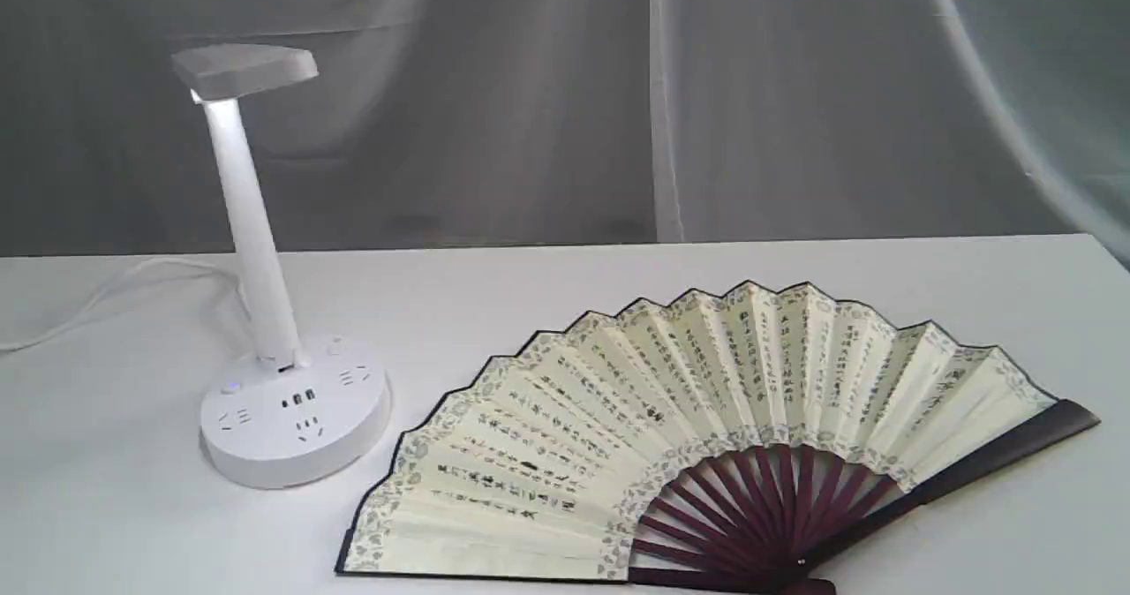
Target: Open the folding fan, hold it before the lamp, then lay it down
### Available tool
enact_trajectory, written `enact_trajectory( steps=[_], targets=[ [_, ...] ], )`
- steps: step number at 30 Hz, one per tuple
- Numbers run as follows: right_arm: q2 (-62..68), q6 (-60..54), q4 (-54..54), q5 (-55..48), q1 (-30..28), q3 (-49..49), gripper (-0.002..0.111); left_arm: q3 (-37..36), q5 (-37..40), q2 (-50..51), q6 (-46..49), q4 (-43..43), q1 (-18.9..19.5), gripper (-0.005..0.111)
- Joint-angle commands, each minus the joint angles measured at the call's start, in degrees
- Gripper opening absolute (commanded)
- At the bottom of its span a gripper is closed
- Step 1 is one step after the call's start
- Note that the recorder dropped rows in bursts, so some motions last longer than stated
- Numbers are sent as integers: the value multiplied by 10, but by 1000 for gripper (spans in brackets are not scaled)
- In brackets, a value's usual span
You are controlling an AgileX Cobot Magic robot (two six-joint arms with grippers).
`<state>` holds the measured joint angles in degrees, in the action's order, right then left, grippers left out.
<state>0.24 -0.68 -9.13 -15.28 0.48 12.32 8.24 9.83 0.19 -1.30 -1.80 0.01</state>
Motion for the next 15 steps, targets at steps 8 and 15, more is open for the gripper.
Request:
enact_trajectory(
  steps=[8, 15],
  targets=[
    [-2, -2, -8, 104, 1, -123, 0, -82, -130, -2, 5, 38, -3, 0],
    [-2, -2, -6, 51, 1, -123, 0, -82, -16, -2, 2, 41, -3, 0]
  ],
)
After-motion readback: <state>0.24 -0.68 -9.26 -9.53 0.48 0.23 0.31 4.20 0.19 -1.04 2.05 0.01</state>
